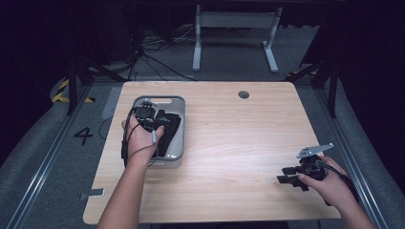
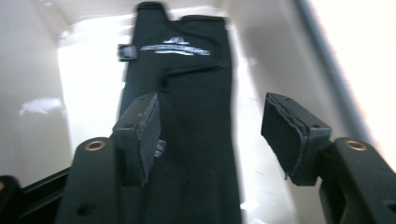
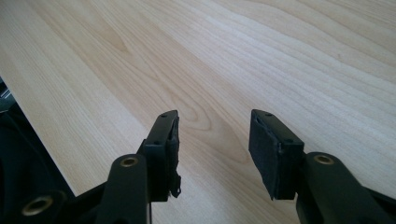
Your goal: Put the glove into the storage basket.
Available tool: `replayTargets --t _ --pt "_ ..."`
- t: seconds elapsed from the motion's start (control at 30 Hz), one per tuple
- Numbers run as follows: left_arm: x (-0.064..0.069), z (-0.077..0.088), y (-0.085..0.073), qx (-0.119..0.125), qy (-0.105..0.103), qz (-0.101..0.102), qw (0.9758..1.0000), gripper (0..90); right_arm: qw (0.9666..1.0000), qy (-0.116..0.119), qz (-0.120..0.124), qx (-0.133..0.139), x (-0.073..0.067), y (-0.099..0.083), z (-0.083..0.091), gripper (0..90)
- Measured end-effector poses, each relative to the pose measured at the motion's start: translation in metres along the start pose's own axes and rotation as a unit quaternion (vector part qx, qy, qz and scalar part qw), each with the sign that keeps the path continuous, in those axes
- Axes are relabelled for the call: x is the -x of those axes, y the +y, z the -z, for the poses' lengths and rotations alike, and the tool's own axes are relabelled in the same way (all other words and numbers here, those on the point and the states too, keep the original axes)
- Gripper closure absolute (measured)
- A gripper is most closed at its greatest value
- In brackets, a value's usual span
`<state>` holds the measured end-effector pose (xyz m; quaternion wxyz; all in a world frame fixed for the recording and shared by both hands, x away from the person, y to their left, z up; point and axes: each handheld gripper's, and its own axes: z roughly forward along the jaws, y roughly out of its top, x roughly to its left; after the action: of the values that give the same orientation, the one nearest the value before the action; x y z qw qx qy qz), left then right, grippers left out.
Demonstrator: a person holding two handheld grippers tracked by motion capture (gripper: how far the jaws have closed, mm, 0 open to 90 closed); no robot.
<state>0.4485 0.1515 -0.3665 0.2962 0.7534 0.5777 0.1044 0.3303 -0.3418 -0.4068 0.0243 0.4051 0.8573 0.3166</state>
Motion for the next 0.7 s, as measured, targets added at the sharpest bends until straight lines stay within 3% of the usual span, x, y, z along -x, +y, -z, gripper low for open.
replayTargets --t 0.1,0.2,0.3,0.4,0.5,0.7 --pt "0.013 0.014 -0.006 0.009 -0.016 -0.022 0.9996 38.7 1.0000 -0.003 0.000 0.005 0.002 0.001 0.001 54.0" --pt "0.030 0.029 -0.015 0.015 -0.044 -0.052 0.9975 38.5 0.9999 -0.008 0.001 0.012 0.004 0.002 0.002 53.7" --pt "0.049 0.040 -0.026 0.022 -0.082 -0.090 0.9923 37.5 0.9998 -0.012 0.002 0.017 0.007 0.001 0.001 53.2" --pt "0.064 0.046 -0.038 0.018 -0.106 -0.124 0.9865 37.3 0.9996 -0.012 0.004 0.026 0.010 -0.001 0.001 52.8" --pt "0.078 0.046 -0.050 0.012 -0.116 -0.142 0.9829 37.2 0.9995 -0.014 0.000 0.030 0.015 -0.004 -0.001 52.7" --pt "0.093 0.039 -0.065 -0.009 -0.151 -0.180 0.9721 37.3 0.9994 -0.014 0.003 0.033 0.021 -0.009 -0.005 51.9"
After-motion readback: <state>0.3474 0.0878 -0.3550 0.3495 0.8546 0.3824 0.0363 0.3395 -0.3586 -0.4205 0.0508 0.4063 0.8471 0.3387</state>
